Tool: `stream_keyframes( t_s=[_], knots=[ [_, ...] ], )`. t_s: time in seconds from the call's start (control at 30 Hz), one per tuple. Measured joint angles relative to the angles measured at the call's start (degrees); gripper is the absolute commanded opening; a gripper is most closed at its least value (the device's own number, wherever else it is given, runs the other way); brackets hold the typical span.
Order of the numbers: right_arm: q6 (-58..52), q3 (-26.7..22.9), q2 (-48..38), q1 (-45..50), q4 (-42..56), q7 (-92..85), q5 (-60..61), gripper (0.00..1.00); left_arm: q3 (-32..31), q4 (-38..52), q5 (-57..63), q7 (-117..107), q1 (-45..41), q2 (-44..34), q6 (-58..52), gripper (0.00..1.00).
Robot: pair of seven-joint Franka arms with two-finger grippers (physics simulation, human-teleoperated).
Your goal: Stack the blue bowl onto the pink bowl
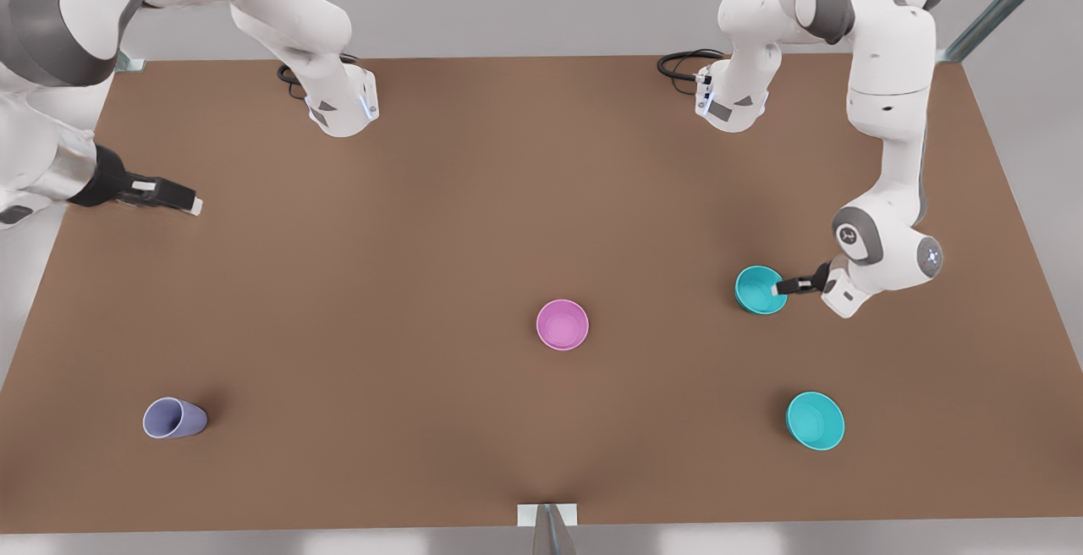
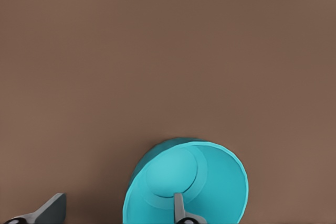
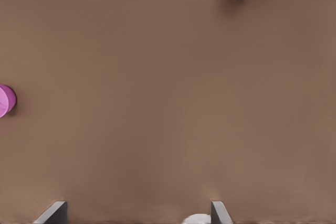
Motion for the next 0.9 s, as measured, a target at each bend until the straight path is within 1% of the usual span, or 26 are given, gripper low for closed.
stream_keyframes(
  t_s=[0.07,0.13,0.2,0.27,0.3,0.33,0.37,0.4,0.53,0.6,0.67,0.7,0.77,0.83,0.9],
  knots=[
    [0.63,-3.19,-4.87,2.32,-9.58,-1.60,-1.81,1.00,-0.30,0.00,-0.33,1.97,-0.11,1.15,0.93,1.00],
    [2.93,-5.11,-6.43,3.86,-15.79,-3.01,-3.13,1.00,-0.47,-0.05,-0.51,3.72,-0.22,1.44,1.40,1.00],
    [4.64,-5.61,-5.06,3.50,-17.04,-4.24,-3.91,1.00,-0.54,-0.07,-0.59,5.25,-0.37,1.50,1.50,0.45],
    [5.91,-5.73,-4.48,2.84,-17.27,-5.32,-4.36,1.00,-0.56,-0.05,-0.69,6.61,-0.48,1.55,1.29,0.37],
    [6.46,-5.75,-4.38,2.72,-17.11,-5.82,-4.51,1.00,-0.56,-0.05,-0.72,7.23,-0.58,1.58,1.09,0.31],
    [6.98,-5.76,-4.33,2.65,-16.80,-6.29,-4.58,1.00,-0.55,-0.06,-0.74,7.82,-0.66,1.59,0.86,0.29],
    [7.43,-5.79,-4.25,2.62,-16.24,-6.75,-4.63,1.00,-0.56,-0.04,-0.75,8.36,-0.72,1.68,0.65,0.23],
    [7.81,-5.80,-4.20,2.27,-15.80,-7.21,-4.61,1.00,-0.54,-0.02,-0.76,8.88,-0.75,1.80,0.48,0.21],
    [8.82,-5.85,-4.13,0.61,-15.44,-8.82,-4.41,1.00,-0.48,0.28,-0.49,10.32,-0.92,1.73,0.03,0.21],
    [9.13,-5.85,-4.12,0.66,-15.42,-9.49,-4.30,1.00,-0.52,3.06,-0.39,9.92,-1.73,0.94,-1.75,0.21],
    [9.35,-5.84,-3.87,0.72,-15.36,-10.10,-4.17,1.00,-1.86,13.08,-0.30,8.11,-2.87,1.55,-7.26,0.21],
    [9.43,-5.84,-3.82,0.71,-15.34,-10.38,-4.13,1.00,-2.50,18.74,-0.17,6.65,-5.29,3.03,-10.13,0.21],
    [9.57,-5.84,-3.78,0.70,-15.33,-10.89,-4.08,1.00,-3.14,28.18,0.33,2.71,-13.73,7.64,-14.62,0.21],
    [9.66,-5.84,-3.72,0.70,-15.33,-11.35,-4.03,1.00,-5.14,33.47,0.51,-2.02,-20.32,11.53,-17.81,0.21],
    [9.75,-5.84,-3.69,0.66,-15.27,-11.77,-3.95,1.00,-9.04,38.52,0.60,-6.90,-22.35,15.25,-19.99,0.21]
  ],
)
